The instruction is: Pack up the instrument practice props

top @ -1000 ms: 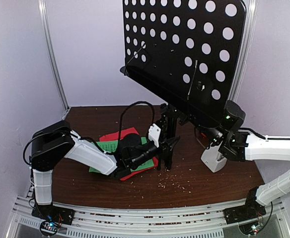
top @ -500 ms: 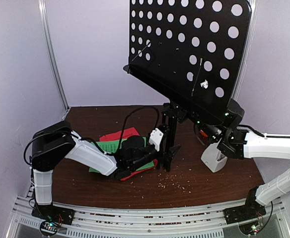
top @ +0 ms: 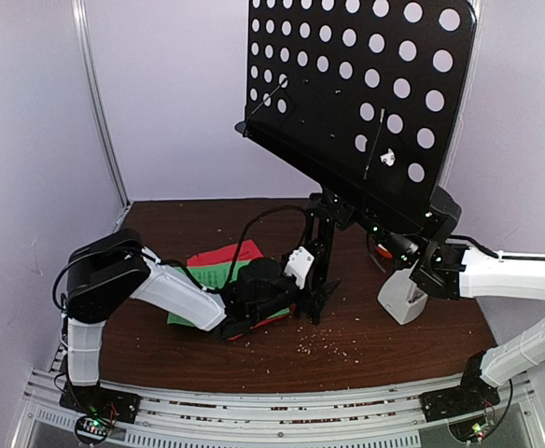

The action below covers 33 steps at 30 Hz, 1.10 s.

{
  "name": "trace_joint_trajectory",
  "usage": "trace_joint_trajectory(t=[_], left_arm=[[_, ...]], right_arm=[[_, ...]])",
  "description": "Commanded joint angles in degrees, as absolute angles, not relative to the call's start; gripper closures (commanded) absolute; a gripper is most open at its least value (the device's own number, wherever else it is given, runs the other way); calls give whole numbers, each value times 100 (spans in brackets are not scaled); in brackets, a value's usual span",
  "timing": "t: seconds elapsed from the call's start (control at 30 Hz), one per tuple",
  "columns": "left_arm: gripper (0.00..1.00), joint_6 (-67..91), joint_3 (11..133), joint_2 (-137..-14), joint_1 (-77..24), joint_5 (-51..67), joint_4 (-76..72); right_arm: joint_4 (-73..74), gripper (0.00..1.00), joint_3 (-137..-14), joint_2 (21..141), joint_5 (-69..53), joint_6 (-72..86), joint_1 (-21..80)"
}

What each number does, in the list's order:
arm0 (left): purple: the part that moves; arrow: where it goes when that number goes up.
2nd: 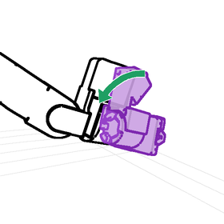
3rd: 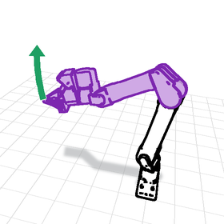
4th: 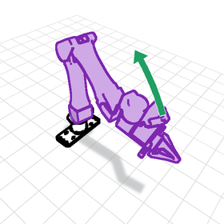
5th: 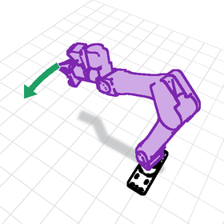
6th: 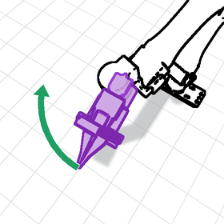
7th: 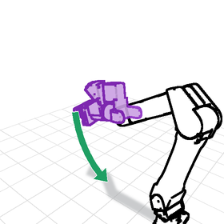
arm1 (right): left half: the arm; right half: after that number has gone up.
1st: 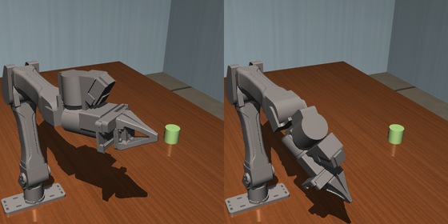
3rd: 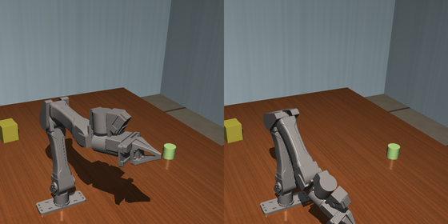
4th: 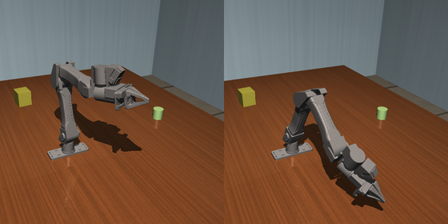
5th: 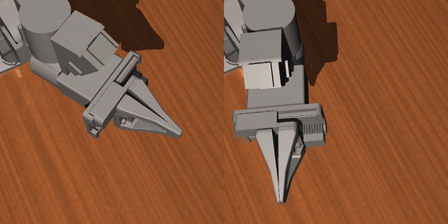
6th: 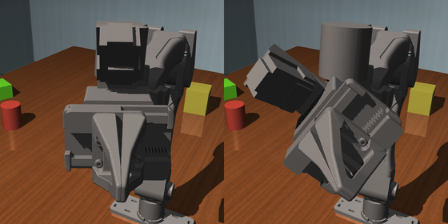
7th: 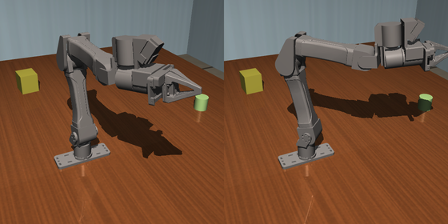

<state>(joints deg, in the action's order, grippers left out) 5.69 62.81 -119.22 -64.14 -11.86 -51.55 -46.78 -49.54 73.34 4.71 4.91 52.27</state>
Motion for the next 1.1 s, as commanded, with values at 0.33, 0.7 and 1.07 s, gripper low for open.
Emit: trace_joint_trajectory(t=[0.33, 0.7, 1.07], left_arm=[[62, 338, 6202, -11699, -6381, -1157, -5773], [74, 573, 6101, -10408, -6425, -519, -4611], [90, 1365, 5604, -9243, -6442, -255, -2925]], right_arm=[[-4798, 100, -5057, 7006, 613, 1186, 5133], [-3601, 100, -5975, 7236, 457, 2040, 4300], [-3808, 100, -5634, 7980, 184, 3248, 3670]])
